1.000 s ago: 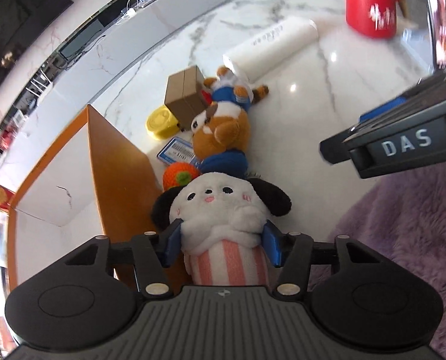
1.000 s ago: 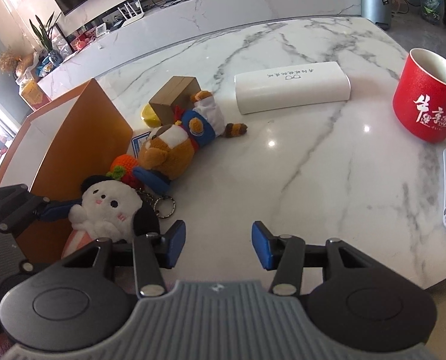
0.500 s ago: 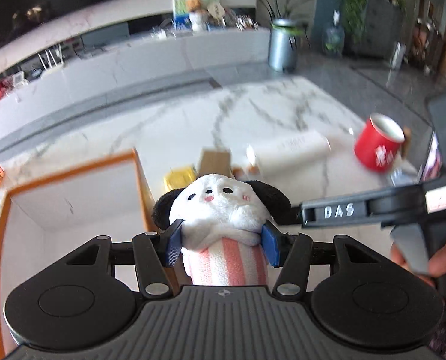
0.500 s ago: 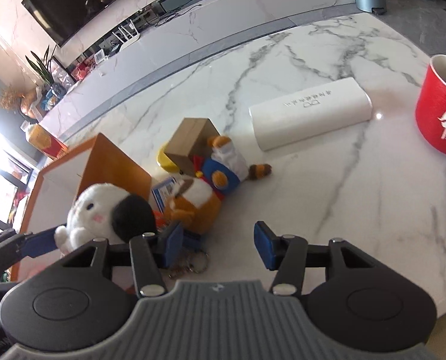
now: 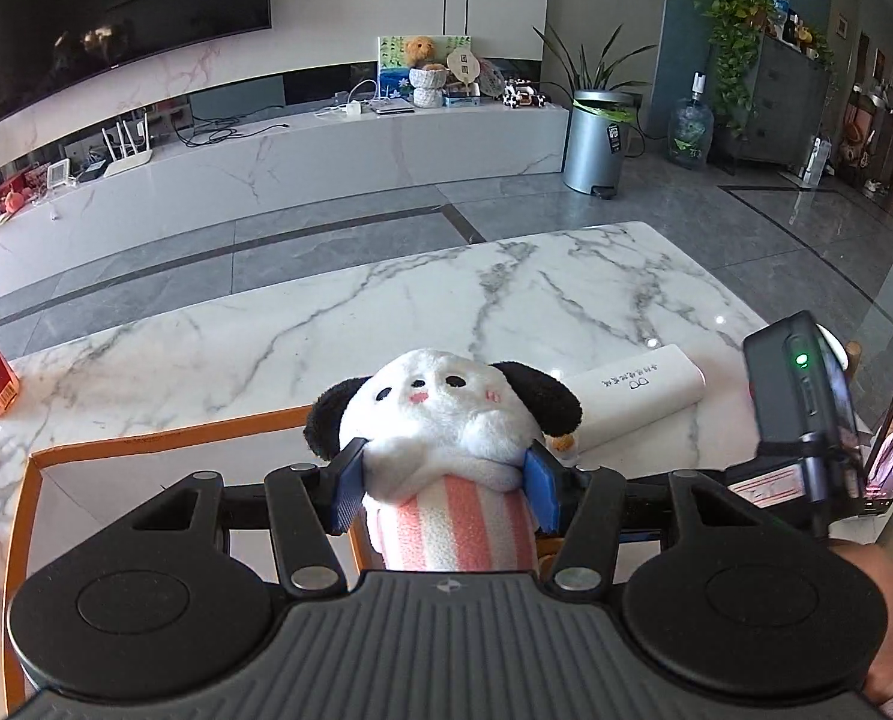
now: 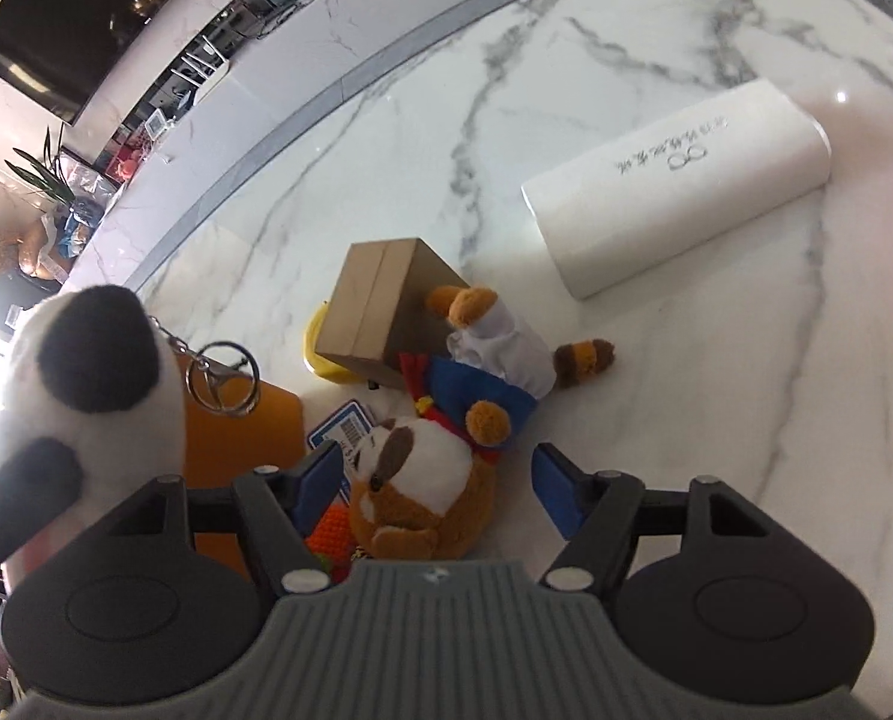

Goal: Organize objects
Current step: 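Grasp the brown dog plush with the right tool while the left tool holds the white plush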

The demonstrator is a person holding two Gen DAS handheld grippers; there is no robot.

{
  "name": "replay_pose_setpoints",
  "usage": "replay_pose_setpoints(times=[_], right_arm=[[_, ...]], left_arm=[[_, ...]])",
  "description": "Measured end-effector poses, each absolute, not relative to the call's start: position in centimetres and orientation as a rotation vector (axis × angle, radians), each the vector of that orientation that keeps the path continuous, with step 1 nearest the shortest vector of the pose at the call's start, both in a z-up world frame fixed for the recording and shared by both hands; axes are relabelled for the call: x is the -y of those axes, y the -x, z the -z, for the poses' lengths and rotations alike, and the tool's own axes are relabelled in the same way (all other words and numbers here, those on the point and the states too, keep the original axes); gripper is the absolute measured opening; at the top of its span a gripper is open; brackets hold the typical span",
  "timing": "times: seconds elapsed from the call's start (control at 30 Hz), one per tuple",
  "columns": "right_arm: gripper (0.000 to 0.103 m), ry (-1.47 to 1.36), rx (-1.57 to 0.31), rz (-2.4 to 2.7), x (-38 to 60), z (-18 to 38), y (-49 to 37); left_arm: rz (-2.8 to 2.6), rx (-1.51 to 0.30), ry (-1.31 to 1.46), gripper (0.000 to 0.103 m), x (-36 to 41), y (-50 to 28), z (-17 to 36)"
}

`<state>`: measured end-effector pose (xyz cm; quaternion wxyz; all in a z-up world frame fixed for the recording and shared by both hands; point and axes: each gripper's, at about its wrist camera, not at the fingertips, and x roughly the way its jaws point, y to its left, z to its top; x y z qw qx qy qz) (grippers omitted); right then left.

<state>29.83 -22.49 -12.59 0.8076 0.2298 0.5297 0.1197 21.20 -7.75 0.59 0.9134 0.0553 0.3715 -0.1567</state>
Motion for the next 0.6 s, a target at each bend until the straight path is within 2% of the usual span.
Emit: replay_pose_setpoints(times=[0.1, 0.13, 0.23, 0.6], right_arm=[[0.060, -0.516, -1.141, -0.275, 22.4, 13.1, -29.8], [0.053, -0.519, -1.133, -0.286, 22.4, 13.0, -29.7], [0.048, -0.481, -1.121, -0.288, 22.1, 12.6, -29.3], [0.043, -0.406, -1.023, -0.246, 23.8, 8.4, -23.7]], left_arm=[[0.327, -0.767, -0.106, 0.062, 7.6, -21.2, -0.5], [0.328, -0.768, -0.103, 0.063, 7.5, -21.2, -0.4], [0.333, -0.774, -0.092, 0.062, 7.3, -21.0, -0.4], [0.379, -0.745, 0.044, 0.062, 3.8, -17.6, -3.8]])
